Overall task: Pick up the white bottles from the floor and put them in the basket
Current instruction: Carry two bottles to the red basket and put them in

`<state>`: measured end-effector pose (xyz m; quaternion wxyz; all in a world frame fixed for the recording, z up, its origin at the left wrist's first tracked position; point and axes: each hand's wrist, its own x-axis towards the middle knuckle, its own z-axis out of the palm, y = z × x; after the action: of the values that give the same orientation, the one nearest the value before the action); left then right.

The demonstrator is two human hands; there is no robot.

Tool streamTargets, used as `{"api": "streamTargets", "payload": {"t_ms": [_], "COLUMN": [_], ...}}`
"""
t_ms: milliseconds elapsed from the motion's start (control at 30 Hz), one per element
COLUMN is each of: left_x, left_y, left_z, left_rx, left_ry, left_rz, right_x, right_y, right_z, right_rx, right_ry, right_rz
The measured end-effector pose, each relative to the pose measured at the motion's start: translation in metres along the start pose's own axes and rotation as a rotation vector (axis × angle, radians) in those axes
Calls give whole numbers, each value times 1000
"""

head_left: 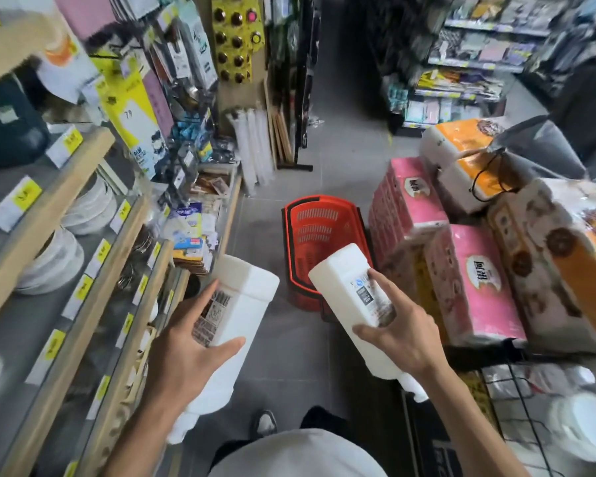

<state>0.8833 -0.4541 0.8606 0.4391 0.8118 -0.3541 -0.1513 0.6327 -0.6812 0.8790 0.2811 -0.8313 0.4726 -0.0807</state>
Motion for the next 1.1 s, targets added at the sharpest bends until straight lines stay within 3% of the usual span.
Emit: {"api": "streamTargets", "payload": {"t_ms": [233, 767, 1100], "left_x": [74, 284, 370], "left_y": [2, 53, 66], "left_z": [5, 77, 136], "left_rx": [-15, 2, 63], "left_ry": [-136, -207, -326], "left_rz": [-3, 55, 127], "right_x": [59, 225, 276], "right_y": [-8, 33, 54], "right_z": [10, 21, 14], "right_rx": [50, 198, 219], "right_ry": [6, 14, 38], "right_rz": [43, 188, 345]}}
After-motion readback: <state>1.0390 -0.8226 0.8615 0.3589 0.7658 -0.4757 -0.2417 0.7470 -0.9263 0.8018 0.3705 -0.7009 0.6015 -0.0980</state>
